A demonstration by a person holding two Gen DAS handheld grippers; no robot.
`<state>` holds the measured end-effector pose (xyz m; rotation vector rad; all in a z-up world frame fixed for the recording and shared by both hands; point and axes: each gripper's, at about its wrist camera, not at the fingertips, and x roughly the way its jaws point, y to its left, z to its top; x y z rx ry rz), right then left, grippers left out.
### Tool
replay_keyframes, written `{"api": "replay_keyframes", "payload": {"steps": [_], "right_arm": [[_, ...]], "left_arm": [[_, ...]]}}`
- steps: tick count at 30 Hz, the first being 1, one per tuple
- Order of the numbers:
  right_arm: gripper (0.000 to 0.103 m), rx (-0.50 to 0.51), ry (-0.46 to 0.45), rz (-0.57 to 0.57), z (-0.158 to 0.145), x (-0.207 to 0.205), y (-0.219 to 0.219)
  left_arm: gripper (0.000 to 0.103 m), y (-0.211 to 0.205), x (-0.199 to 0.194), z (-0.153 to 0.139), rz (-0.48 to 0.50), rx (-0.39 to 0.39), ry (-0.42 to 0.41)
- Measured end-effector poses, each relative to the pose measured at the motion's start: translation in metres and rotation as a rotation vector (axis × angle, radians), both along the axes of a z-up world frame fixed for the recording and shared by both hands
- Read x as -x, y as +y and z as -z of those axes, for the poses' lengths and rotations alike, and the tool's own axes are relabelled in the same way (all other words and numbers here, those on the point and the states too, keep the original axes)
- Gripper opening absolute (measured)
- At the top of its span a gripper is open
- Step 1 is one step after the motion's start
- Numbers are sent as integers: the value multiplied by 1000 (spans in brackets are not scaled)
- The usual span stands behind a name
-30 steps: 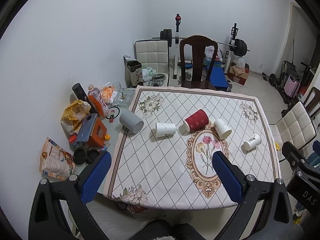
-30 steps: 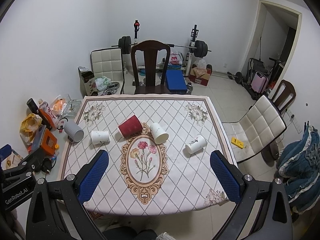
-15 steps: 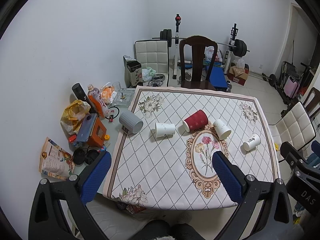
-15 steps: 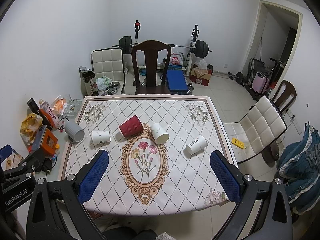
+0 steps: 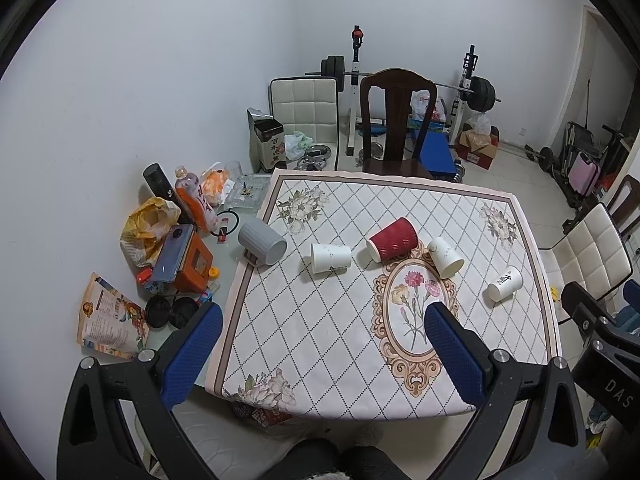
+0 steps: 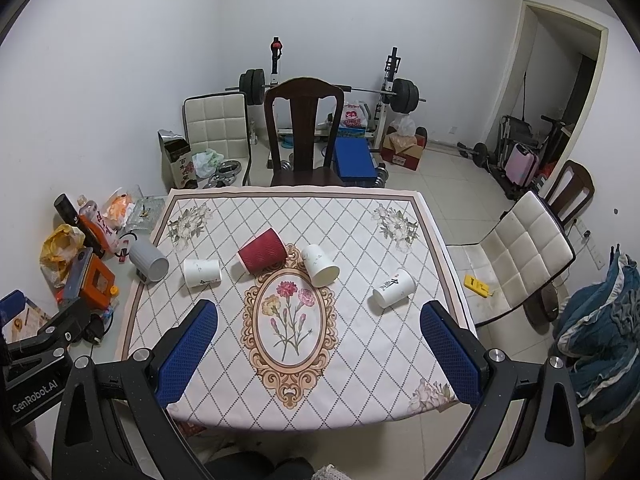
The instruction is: Flip cup upright
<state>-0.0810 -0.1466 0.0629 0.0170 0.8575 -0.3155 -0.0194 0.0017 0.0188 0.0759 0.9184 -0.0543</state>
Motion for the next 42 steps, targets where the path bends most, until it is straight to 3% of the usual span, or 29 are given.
{"api": "replay_keyframes", "payload": {"steps": [13, 18, 25, 31, 38, 42], "right_arm": [[102, -49, 23, -5, 15, -14, -10], [102, -76, 77, 10, 43, -33, -27], [102, -80, 271, 45, 139, -76, -57], [102, -95, 423, 46, 228, -101, -73], [102, -129, 560, 84, 304, -128, -84], [102, -141, 616, 131, 337, -149, -89]], "left_arm": [[103, 2, -16, 14, -34, -20, 5], [103, 0, -39, 45, -78, -75, 46], [103, -4, -67, 118, -149, -164, 177], [103, -6, -84, 181, -185, -195, 301], [103, -4, -123, 244, -227, -139, 439], [103, 7, -157, 274, -276, -39, 527]]}}
